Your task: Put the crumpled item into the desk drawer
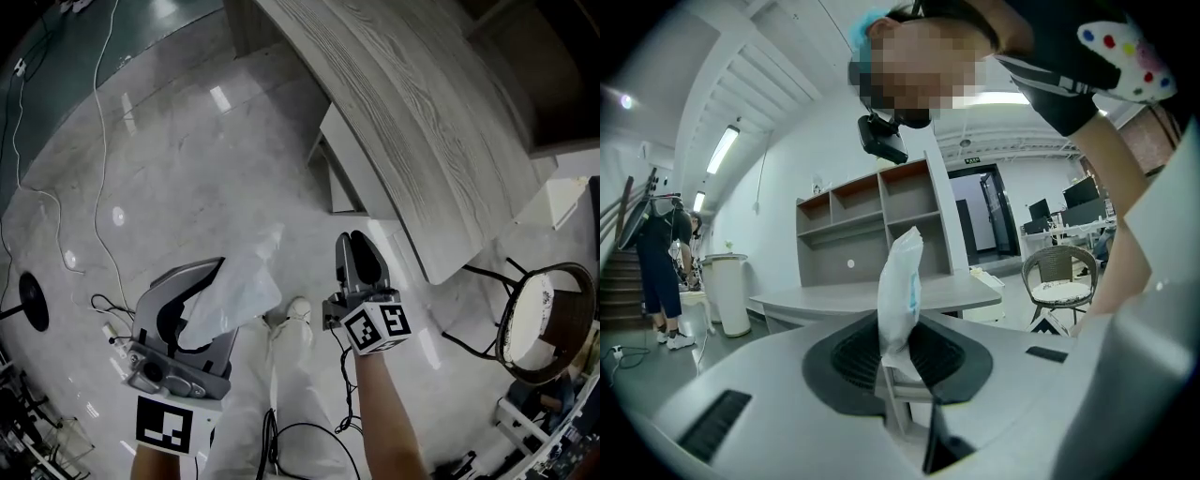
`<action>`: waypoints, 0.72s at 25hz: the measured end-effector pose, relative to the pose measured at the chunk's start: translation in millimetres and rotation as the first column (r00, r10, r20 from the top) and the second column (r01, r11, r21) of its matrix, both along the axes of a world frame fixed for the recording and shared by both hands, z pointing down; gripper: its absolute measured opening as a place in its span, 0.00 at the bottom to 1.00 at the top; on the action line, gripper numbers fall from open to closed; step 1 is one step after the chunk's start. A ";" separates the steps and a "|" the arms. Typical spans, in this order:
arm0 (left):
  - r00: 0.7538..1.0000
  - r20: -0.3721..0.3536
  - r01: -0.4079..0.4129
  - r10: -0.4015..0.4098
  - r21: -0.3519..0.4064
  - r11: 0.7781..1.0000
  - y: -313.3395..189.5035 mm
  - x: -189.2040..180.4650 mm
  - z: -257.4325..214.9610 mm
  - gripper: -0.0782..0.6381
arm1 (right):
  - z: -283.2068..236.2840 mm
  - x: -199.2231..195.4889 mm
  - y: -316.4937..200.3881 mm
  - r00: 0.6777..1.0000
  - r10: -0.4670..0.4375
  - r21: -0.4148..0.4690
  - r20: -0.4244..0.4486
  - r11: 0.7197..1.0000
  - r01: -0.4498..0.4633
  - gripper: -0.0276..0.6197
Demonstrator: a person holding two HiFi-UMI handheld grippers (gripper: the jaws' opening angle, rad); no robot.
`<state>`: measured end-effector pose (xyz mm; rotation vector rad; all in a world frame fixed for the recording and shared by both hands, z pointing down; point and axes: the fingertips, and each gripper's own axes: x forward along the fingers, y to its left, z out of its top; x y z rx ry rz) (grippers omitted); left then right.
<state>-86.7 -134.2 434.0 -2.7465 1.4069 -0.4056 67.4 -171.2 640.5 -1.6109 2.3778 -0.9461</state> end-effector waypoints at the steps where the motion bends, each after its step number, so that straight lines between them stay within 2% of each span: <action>1: 1.000 0.002 -0.001 0.001 0.000 1.000 -2.0 0.4 2.7 0.20 | 6.9 2.4 -4.5 1.000 0.013 -0.008 0.009 1.000 -0.013 0.20; 7: 1.000 -0.001 0.017 -0.017 -0.004 1.000 -12.5 0.8 12.9 0.20 | 37.8 20.9 -28.4 0.998 0.061 -0.040 0.026 0.997 -0.060 0.29; 14: 1.000 0.002 0.019 -0.019 -0.013 1.000 -17.6 1.9 23.8 0.20 | 39.2 31.2 -48.3 0.999 0.047 0.000 0.003 0.999 -0.047 0.29; 18: 1.000 0.007 0.014 -0.013 -0.021 1.000 -18.3 3.5 28.6 0.20 | 37.6 30.8 -49.3 0.999 0.036 0.009 0.016 0.999 -0.036 0.29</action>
